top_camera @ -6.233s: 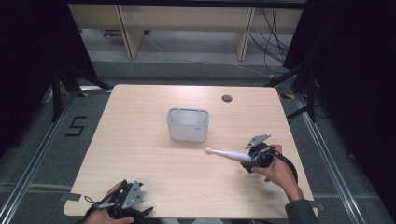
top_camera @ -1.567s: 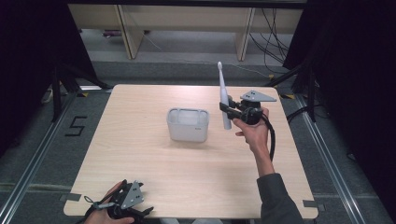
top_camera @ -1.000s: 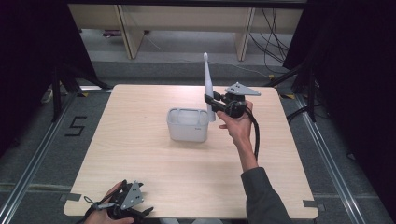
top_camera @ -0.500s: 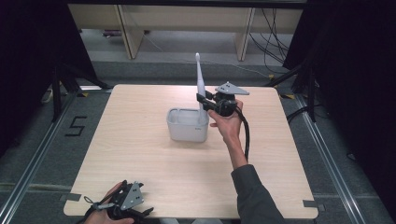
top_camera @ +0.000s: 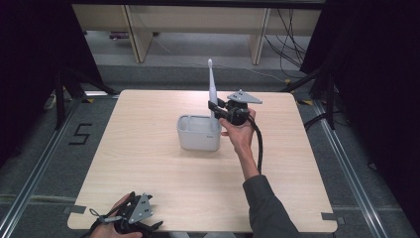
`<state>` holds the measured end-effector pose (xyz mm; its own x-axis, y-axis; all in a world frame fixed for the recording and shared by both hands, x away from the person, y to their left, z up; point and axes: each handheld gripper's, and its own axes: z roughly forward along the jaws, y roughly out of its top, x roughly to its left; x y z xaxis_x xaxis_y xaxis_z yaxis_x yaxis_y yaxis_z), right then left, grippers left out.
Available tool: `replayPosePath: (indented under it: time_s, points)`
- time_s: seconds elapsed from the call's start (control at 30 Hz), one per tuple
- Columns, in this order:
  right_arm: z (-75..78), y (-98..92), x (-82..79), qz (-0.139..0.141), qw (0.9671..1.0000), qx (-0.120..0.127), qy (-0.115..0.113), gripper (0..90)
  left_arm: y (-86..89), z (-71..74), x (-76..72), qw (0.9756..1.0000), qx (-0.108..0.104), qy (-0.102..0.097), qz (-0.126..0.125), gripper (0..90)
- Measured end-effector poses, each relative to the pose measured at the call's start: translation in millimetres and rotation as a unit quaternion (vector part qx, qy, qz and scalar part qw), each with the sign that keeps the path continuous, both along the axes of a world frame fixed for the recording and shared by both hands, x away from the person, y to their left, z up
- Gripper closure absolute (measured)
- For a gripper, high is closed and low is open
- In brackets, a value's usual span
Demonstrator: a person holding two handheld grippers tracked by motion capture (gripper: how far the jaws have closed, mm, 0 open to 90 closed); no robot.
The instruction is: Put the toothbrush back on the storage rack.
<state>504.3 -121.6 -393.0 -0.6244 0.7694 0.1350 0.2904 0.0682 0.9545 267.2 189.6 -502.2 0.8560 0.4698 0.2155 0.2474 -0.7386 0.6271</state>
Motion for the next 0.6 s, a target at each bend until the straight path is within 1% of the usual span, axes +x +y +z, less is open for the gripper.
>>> replayPosePath:
  time_s: [0.03, 0.07, 0.13, 0.17, 0.2, 0.23, 0.3, 0.33, 0.4, 0.43, 0.5, 0.53, 0.6]
  points:
    - [-1.2, -0.6, 0.6, -0.004, 0.9999, -0.005, -0.008, 66.4, 0.0, -0.4, 0.0, 1.0, -0.001, 0.0, 0.002, 15.3]
    - [-2.5, -0.5, 1.3, 0.0, 1.0, -0.007, -0.005, 66.3, 0.2, -0.3, 0.1, 1.0, 0.001, 0.0, 0.001, 15.4]
    - [-3.9, -0.2, 0.8, -0.004, 1.0, -0.003, -0.001, 66.3, 0.2, -0.1, 0.1, 1.0, 0.002, 0.001, 0.0, 15.3]
    - [-8.1, -0.2, 1.6, -0.001, 1.0, -0.006, 0.001, 66.3, 0.0, -0.1, -0.1, 1.0, 0.0, 0.0, 0.001, 15.3]
    - [-8.1, -0.2, 1.6, -0.001, 1.0, -0.006, 0.001, 66.3, 0.0, -0.1, -0.2, 1.0, 0.001, 0.001, 0.0, 15.3]
    - [-11.0, -0.5, 1.4, -0.002, 1.0, -0.004, 0.006, 66.2, -0.1, -0.8, -0.1, 1.0, 0.0, 0.0, 0.002, 15.3]
    - [-12.3, -0.9, 2.4, 0.002, 1.0, -0.006, 0.003, 66.2, 0.0, -0.6, -0.1, 1.0, 0.001, 0.001, 0.001, 15.4]
    - [-15.2, -1.7, 2.2, 0.004, 1.0, -0.007, 0.006, 66.2, -0.1, -0.3, -0.2, 1.0, 0.0, 0.001, 0.001, 15.3]
    - [-16.0, -1.7, 1.9, 0.0, 0.9999, -0.01, 0.006, 66.2, 0.0, -0.2, -0.2, 1.0, 0.001, 0.001, 0.0, 15.3]
    - [-17.9, -2.5, 1.1, 0.002, 0.9999, -0.007, 0.012, 66.2, -0.2, -0.9, -0.1, 1.0, 0.0, -0.001, 0.003, 15.3]
    - [-19.2, -2.6, 0.8, -0.002, 0.9999, -0.004, 0.012, 66.2, -0.1, -0.7, -0.2, 1.0, 0.001, 0.0, 0.001, 15.3]
    - [-20.1, -3.2, 1.2, 0.0, 0.9999, -0.008, 0.009, 66.2, -0.2, -0.7, -0.2, 1.0, 0.0, 0.0, 0.002, 15.3]
    - [-22.9, -4.0, -0.1, 0.0, 0.9999, -0.011, 0.011, 66.2, 0.0, -0.8, -0.2, 1.0, 0.002, 0.001, 0.001, 15.3]
